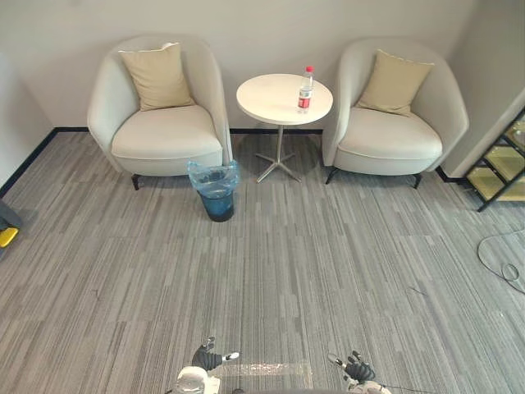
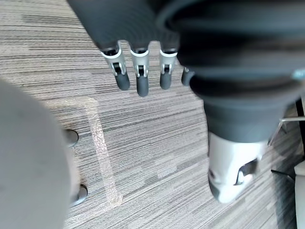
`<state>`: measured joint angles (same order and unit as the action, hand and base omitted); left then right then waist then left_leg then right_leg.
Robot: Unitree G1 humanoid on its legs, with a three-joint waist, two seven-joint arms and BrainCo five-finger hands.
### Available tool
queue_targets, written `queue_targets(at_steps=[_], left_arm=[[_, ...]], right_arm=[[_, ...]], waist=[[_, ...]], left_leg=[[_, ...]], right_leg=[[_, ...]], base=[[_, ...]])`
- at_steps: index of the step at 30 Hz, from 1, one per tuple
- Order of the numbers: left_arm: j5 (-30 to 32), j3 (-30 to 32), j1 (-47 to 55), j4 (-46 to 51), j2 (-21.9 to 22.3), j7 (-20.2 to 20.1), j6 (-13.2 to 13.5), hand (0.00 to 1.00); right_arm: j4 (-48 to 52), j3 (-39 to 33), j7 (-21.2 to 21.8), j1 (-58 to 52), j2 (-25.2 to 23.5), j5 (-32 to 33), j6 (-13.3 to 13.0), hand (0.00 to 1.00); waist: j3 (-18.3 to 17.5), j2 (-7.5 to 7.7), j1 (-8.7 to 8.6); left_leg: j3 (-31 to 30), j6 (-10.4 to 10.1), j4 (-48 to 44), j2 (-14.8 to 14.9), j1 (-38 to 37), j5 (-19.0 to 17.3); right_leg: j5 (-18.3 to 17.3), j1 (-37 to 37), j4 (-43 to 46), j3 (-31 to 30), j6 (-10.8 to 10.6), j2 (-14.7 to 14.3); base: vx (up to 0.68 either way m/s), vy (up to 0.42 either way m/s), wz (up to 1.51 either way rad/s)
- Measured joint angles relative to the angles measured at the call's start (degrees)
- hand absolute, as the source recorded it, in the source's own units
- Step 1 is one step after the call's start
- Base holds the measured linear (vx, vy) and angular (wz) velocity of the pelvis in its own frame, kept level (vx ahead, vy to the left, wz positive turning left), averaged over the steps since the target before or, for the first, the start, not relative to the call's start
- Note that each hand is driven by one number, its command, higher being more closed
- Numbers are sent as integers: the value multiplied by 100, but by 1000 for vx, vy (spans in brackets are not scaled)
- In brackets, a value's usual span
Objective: Gather rubbish on tea table into small bin, then transfer packed bag to large trash can.
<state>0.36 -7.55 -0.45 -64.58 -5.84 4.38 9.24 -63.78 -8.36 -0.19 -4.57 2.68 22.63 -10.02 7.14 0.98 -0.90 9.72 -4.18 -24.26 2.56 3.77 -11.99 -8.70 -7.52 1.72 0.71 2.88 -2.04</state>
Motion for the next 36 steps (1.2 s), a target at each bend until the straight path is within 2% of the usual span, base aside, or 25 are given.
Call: queue_targets(at_steps=[2, 3, 4, 6, 8, 10, 11, 13, 15, 16, 17, 18, 19, 21, 24, 25, 26, 27, 28, 29, 30, 32, 33, 34, 36], left_arm=[[-56, 221, -1, 153, 35, 9, 9, 0], [-64, 300, 16, 192, 67, 34, 6, 0], [-68, 325, 16, 202, 89, 40, 8, 0], [-107, 316, 1, 215, 85, 42, 11, 0], [-144, 255, -20, 219, 67, 48, 24, 0], [-165, 90, -67, 204, 63, 54, 24, 0], [-165, 60, -68, 205, 67, 55, 31, 0], [-167, 38, -135, 207, -52, 90, 30, 0], [-171, -23, -167, 198, -109, 107, 15, 0], [-172, -63, -159, 184, -119, 109, -4, 0], [-172, -143, -135, 182, -117, 114, -13, 0], [-172, -224, -135, 164, -117, 119, -12, 0], [-171, -323, -175, 67, -108, 120, -17, 0], [-171, -325, -191, 44, -79, 122, -17, 0], [-172, -300, -242, 40, -52, 126, -14, 0], [-171, -301, -259, 34, -32, 124, -16, 0], [-171, -302, -241, 29, -6, 122, -17, 0], [-169, -304, -175, 33, -6, 109, -15, 0], [-169, -245, -153, -56, 80, 115, -26, 0], [-162, -227, -197, -83, 178, 105, -26, 0], [-161, -157, -267, -79, 324, 101, -13, 0], [-161, 95, -330, -79, 491, 102, -16, 0], [-164, 361, -286, -27, 640, 96, -16, 0], [-164, 447, -224, 26, 693, 89, -14, 0], [-167, 457, -105, 352, 703, 50, 4, 0]], right_arm=[[28, -4, -2, 8, 30, 60, -19, 0], [138, -9, -8, 5, 61, 153, -18, 0], [167, -12, -12, -14, 72, 221, -20, 0], [166, -34, -47, -10, 60, 244, -12, 0], [165, -39, -62, 11, 72, 292, -13, 0], [165, -33, -92, 10, 76, 373, -13, 0], [153, -1, -101, 27, 135, 394, -9, 0], [157, 28, -95, 71, -6, 436, -6, 0], [159, 11, -86, 169, -61, 428, -3, 0], [162, 8, -88, 198, -66, 428, -3, 0], [195, 18, -81, 223, -74, 426, -7, 0], [217, 15, -59, 255, -58, 403, -15, 0], [212, 13, -39, 343, -14, 297, -5, 0], [350, 67, -37, 376, 23, 199, -23, 0], [443, 189, -30, 435, 58, 154, -32, 0], [442, 216, -31, 476, 94, 99, -27, 0], [446, 274, -31, 477, 128, 75, -28, 0], [431, 349, -37, 391, 141, 25, -21, 0], [407, 421, -20, 372, 198, -30, -7, 0], [420, 413, -34, 442, 318, -19, 12, 0], [430, 400, -40, 487, 416, -19, -3, 0], [420, 374, -40, 441, 419, -19, 0, 0], [446, 415, -48, 343, 405, -19, 23, 0], [461, 415, -52, 304, 396, -17, 30, 0], [683, 392, -74, 221, 254, -7, 20, 0]], waist=[[126, -8, 22], [139, -110, 21], [139, -140, 13], [145, -130, 16], [141, -121, 23], [127, -162, 40], [136, -117, 94], [101, 58, 102], [125, 179, 140], [129, 204, 130], [138, 189, 115], [161, 174, 126], [248, 121, 127], [343, -40, 86], [346, -50, 46], [357, -69, 9], [362, -76, -11], [314, 8, -11], [291, -73, -11], [303, -282, 16], [283, -409, -22], [334, -514, -26], [373, -541, -42], [404, -513, -24], [439, -428, 93]], left_leg=[[216, -48, -1137, 205, 454, 41], [301, 72, -1628, 348, 668, -128], [320, 71, -1726, 415, 769, -236], [356, 84, -1439, 425, 1064, -347], [360, 103, -644, 281, 1243, -227], [60, 28, 541, 90, 1230, 226], [5, 88, 617, 27, 1212, 711], [133, 214, 307, -128, 1265, 296], [378, 368, 316, -166, 969, 113], [440, 431, 424, -196, 760, 56], [482, 481, 589, -218, 445, -37], [486, 516, 720, -223, 177, -76], [451, 524, 1085, -207, -397, -82], [448, 524, 1465, -49, -1008, -81], [445, 523, 1529, 220, -1354, -81], [412, 516, 1533, 292, -1424, -85], [377, 443, 1530, 353, -1560, -115], [312, 206, 1508, 285, -1715, -200], [170, -35, 1410, 414, -1882, -361], [22, -141, 1220, 586, -1783, -295], [-204, -231, 866, 629, -1653, 25], [-452, -397, 123, 727, -1420, 379], [-609, -381, -1279, 893, -931, 1097], [-607, -476, -2129, 1056, -606, 994], [-296, -308, -3232, 1267, 147, 370]], right_leg=[[-157, -56, 234, -148, 60, 9], [-254, -75, 327, -215, 108, 15], [-286, -97, 362, -255, 142, 44], [-443, -179, 392, -405, 74, 252], [-579, -174, 387, -440, -76, 511], [-759, -174, 372, -556, -320, 673], [-906, -200, 421, -673, -397, 735], [-926, -115, 758, -743, -434, 920], [-883, 377, 2038, -851, -500, 952], [-767, 662, 2737, -892, -687, 956], [-575, 1008, 3680, -884, -1084, 937], [-613, 1262, 4360, -834, -1174, 903], [-793, 1562, 5046, -392, -923, 926], [-1059, 1897, 5086, 444, -473, 932], [-1080, 2658, 3869, 1215, -322, 826], [-875, 2843, 3351, 1252, -284, 735], [-283, 2963, 2429, 1241, -254, 591], [868, 2903, 1354, 1124, -66, 509], [1359, 2941, 1530, 1061, -11, 446], [1137, 2969, 1720, 1131, 120, 360], [842, 2905, 1813, 1189, 116, 335], [641, 2563, 1737, 1304, 140, 279], [465, 2004, 1489, 1386, 117, 246], [405, 1650, 1289, 1424, 160, 188], [180, 829, 933, 1477, 192, 111]], base=[[54, -18, -29], [125, 30, -34], [197, 68, -28], [254, 101, -22], [315, 161, -24], [395, 259, -35], [429, 285, -45], [497, 262, -33], [571, 229, -34], [615, 215, -38], [385, 120, -26], [478, 126, -30], [373, 76, -24], [526, 35, -16], [526, -90, 7], [529, -174, 18], [577, -184, 18], [582, -197, 16], [546, -173, 9], [585, -241, 10], [572, -239, 12], [427, -214, 33], [428, -192, 43], [399, -168, 30], [366, -137, 13]])
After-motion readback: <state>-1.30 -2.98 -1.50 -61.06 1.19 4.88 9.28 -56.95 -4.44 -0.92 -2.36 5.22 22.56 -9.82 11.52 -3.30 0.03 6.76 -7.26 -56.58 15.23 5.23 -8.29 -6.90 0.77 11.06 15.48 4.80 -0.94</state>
